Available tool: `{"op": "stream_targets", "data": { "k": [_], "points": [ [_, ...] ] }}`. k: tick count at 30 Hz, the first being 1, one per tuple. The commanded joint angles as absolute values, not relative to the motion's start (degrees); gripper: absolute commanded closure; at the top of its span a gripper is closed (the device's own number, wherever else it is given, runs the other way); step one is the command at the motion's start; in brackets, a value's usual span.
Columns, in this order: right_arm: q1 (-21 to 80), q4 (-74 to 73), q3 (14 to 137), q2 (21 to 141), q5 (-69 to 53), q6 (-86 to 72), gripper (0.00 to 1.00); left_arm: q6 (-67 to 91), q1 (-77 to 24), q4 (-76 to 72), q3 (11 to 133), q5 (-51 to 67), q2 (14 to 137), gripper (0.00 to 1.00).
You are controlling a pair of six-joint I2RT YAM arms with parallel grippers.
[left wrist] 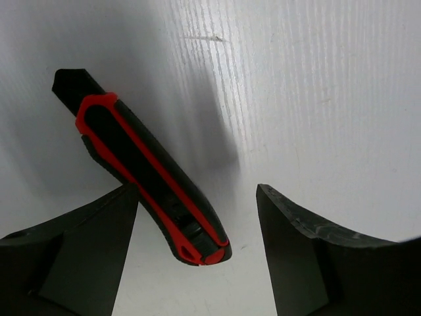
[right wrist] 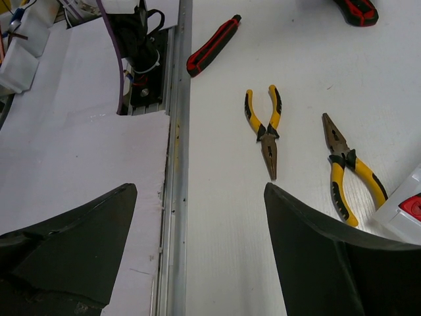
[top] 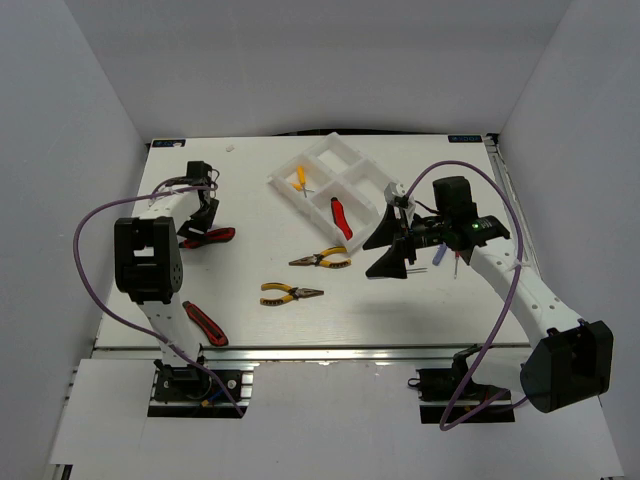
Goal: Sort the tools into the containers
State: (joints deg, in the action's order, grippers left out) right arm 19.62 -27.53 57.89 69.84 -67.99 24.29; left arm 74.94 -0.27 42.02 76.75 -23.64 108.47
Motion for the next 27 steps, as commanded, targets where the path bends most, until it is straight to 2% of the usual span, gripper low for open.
{"op": "stream_targets", "data": {
  "k": [1, 7, 16, 27],
  "points": [
    [19.4, -29.0, 60.6, 69.7, -69.3, 25.5, 0.15, 76.7, -0.1, 43.5, 80.5, -25.8, 111.4, 0.18],
    [19.2, -28.9, 60.6, 69.7, -69.1, 25.5, 0.15, 75.9, -0.1, 45.9, 83.1, -26.0, 114.9, 0.22],
    [18.7, -28.8, 60.4, 69.4, -69.3, 25.5, 0.14, 75.1, -0.2, 45.5, 83.7, -25.3, 113.6, 0.23],
    [18.7, -28.8, 60.4, 70.0, -70.0, 25.1, 0.14, 73.8, -0.2, 46.4, 83.2, -25.5, 108.6, 0.2]
  ]
}}
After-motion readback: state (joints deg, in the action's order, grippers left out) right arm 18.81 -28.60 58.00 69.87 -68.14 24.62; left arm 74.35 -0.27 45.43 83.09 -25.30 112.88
